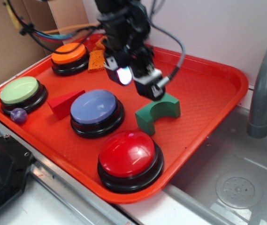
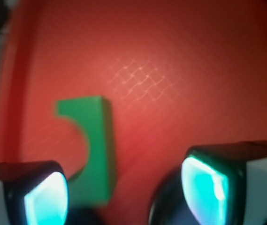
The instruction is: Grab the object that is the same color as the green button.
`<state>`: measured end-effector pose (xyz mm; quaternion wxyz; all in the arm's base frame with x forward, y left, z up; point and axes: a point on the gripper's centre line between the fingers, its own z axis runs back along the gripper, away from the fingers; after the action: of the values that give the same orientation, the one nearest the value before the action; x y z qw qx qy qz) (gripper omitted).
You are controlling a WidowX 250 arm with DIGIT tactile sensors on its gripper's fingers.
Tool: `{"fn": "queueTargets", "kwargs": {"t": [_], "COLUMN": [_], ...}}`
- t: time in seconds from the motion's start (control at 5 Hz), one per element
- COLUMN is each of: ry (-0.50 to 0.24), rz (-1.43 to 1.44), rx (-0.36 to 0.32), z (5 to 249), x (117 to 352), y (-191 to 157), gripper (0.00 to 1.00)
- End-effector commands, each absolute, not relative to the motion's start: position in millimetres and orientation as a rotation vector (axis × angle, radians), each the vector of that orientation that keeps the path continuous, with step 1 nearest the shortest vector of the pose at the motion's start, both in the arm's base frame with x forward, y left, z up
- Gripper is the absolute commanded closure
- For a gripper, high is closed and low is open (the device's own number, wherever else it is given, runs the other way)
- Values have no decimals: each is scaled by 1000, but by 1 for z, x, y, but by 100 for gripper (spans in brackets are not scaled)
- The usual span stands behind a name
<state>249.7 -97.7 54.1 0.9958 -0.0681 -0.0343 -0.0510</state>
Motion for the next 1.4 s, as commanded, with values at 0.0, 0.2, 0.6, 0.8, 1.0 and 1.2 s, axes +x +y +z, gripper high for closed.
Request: {"fn": "queueTargets", "kwargs": {"t": [0.0,0.2,0.6,0.8,1.0,1.2], "ry": [-97,-109,-97,-97,-99,-83], "rz": [-173,-157,-158,-155,-146,-135], "rx": [-84,-63,-68,-64,-30,-13], "z": [39,39,51,72,109,138], "x": [261,263,265,274,280,275], "y": [-113,-115,-105,-89,-65,-31], "gripper": [0,66,100,100,100,100]}}
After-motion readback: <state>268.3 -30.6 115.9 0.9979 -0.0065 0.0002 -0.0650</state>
